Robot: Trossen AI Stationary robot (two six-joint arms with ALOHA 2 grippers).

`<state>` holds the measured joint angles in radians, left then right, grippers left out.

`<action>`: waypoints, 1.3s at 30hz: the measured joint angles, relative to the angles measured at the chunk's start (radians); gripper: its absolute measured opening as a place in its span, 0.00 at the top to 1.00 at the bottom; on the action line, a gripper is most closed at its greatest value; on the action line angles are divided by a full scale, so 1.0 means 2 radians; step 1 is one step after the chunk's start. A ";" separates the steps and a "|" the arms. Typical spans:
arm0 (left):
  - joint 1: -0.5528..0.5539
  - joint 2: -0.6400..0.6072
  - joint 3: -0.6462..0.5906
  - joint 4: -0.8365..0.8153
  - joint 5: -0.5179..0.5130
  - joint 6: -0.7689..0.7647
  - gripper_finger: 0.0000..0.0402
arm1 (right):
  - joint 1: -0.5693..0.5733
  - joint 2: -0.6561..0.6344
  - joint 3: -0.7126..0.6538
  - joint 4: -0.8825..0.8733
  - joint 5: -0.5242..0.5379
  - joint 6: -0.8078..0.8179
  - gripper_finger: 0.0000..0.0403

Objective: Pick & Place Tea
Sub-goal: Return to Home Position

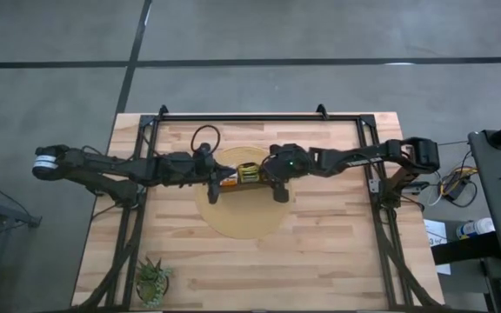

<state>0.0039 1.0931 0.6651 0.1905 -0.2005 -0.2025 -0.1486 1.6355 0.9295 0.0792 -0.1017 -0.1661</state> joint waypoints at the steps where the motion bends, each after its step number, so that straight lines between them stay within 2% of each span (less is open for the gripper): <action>1: 0.000 0.000 0.000 -0.008 0.000 0.007 1.00 | 0.000 -0.005 0.000 -0.008 0.000 -0.005 0.57; 7: 0.000 0.000 -0.011 -0.031 0.000 0.063 1.00 | 0.000 -0.044 0.000 -0.050 0.003 -0.067 0.57; 11: 0.000 0.000 -0.028 -0.040 0.000 0.096 1.00 | 0.000 -0.082 0.000 -0.069 0.051 -0.108 0.57; 13: 0.000 0.001 -0.037 -0.042 0.000 0.082 1.00 | 0.000 -0.106 0.000 -0.078 0.078 -0.098 0.57; 16: 0.000 -0.004 -0.049 -0.041 0.000 0.083 1.00 | 0.000 -0.139 0.000 -0.080 0.088 -0.079 0.56; 24: 0.000 -0.009 -0.017 0.008 -0.010 0.174 1.00 | 0.000 -0.205 0.000 -0.075 0.088 -0.070 0.56; 35: 0.000 -0.009 -0.007 0.012 -0.011 0.184 1.00 | 0.000 -0.233 0.000 -0.074 0.087 -0.072 0.56; 39: 0.000 -0.008 -0.007 0.009 -0.011 0.181 1.00 | 0.000 -0.231 0.000 -0.075 0.087 -0.039 0.55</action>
<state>0.0048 1.0763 0.6502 0.2092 -0.2226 0.1592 -0.1486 1.1735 0.9291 -0.0709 0.0719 -0.2436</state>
